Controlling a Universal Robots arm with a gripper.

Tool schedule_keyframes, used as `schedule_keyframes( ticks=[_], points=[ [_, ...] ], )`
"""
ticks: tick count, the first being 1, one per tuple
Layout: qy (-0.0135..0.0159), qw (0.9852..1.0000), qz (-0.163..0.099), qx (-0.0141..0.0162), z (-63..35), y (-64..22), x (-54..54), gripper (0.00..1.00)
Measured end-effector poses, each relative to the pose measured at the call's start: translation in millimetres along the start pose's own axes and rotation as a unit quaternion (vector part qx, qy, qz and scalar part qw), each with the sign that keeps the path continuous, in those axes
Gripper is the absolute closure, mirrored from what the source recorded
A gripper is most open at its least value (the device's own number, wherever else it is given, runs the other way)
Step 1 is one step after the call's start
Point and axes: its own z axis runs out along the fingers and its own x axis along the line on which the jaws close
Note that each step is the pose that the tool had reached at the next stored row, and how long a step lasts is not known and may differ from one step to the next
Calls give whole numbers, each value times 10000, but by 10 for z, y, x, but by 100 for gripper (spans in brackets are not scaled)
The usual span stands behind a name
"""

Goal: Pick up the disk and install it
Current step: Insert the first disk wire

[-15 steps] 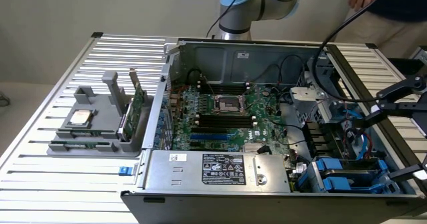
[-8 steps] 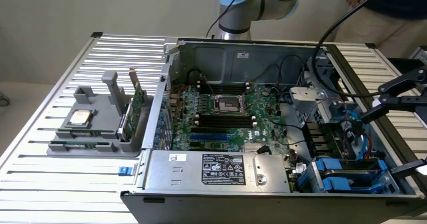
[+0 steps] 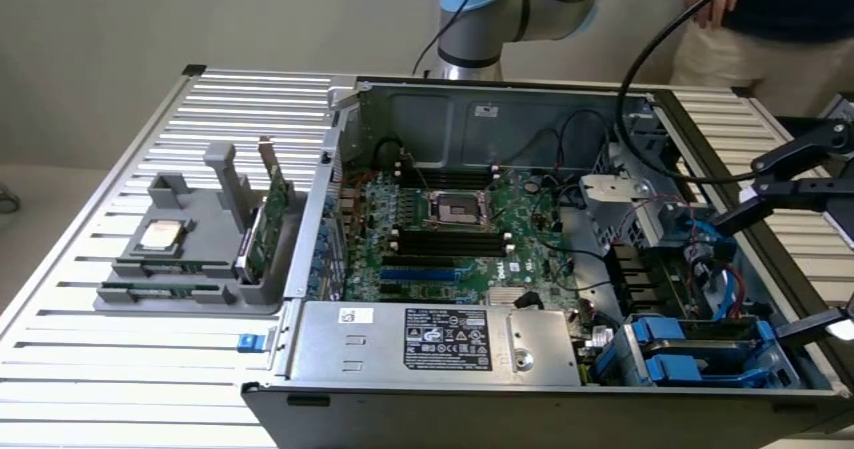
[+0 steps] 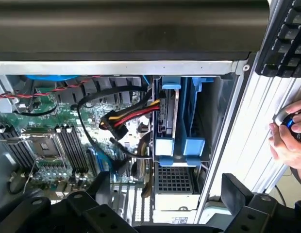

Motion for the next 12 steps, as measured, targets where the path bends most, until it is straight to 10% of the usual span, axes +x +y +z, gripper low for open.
schedule_keyframes(
  ticks=[7, 9, 12],
  points=[
    [29, 10000, -24, -13, 37, -168, -3, 1],
    [41, 10000, -33, -61, 57, -199, -4, 1],
    [66, 9997, -49, -209, 80, -236, -5, 1]
  ],
)
